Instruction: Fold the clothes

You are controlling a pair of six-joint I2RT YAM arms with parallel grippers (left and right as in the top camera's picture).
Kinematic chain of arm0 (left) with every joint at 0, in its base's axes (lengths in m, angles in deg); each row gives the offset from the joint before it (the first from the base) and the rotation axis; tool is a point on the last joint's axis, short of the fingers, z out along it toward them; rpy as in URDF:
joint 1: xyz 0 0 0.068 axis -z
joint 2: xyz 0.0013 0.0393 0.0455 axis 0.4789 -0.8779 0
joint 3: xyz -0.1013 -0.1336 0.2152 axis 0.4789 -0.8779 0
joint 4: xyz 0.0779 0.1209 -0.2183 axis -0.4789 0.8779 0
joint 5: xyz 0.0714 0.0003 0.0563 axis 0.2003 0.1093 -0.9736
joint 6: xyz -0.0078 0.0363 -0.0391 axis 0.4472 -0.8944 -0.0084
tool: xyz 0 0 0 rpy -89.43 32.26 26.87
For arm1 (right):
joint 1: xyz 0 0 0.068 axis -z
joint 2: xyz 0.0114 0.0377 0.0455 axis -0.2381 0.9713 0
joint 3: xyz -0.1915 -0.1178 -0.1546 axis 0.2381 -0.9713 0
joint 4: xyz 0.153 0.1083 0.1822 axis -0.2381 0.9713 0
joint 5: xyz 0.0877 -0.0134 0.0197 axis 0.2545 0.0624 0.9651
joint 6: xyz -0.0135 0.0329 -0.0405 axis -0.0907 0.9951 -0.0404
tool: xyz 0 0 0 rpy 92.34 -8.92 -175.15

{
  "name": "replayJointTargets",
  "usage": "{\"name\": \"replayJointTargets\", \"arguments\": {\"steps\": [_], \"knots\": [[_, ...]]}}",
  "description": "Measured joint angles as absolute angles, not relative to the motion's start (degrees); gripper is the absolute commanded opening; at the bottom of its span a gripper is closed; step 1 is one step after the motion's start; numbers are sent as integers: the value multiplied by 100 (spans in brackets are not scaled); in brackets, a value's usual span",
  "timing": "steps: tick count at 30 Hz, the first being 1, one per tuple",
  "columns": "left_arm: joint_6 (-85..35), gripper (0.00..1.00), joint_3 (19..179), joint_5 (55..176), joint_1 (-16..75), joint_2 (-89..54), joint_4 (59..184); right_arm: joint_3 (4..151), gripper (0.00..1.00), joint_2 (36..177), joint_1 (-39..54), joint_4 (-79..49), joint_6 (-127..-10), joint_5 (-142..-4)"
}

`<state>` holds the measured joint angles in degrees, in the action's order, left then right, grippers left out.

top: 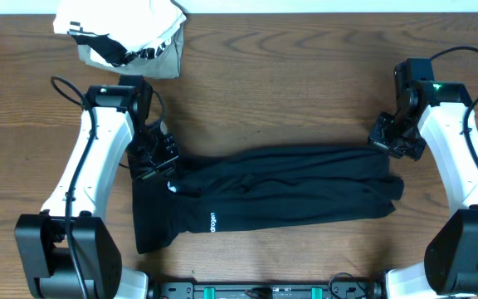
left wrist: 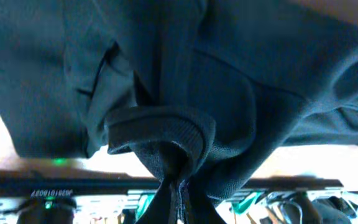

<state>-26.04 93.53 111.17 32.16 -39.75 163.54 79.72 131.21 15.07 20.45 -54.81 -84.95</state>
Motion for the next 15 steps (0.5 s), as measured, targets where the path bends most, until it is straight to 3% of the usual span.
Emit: {"name": "replayJointTargets", "arguments": {"steps": [4,15], "knots": [[-2779,6,9346,11139,3216,-3975,16588,7972,20,13121,1507,2100,-5476,-8613],[-2980,6,8444,11156,3216,-3960,16475,7965,18,13121,1509,2432,-5479,-8746]]}}
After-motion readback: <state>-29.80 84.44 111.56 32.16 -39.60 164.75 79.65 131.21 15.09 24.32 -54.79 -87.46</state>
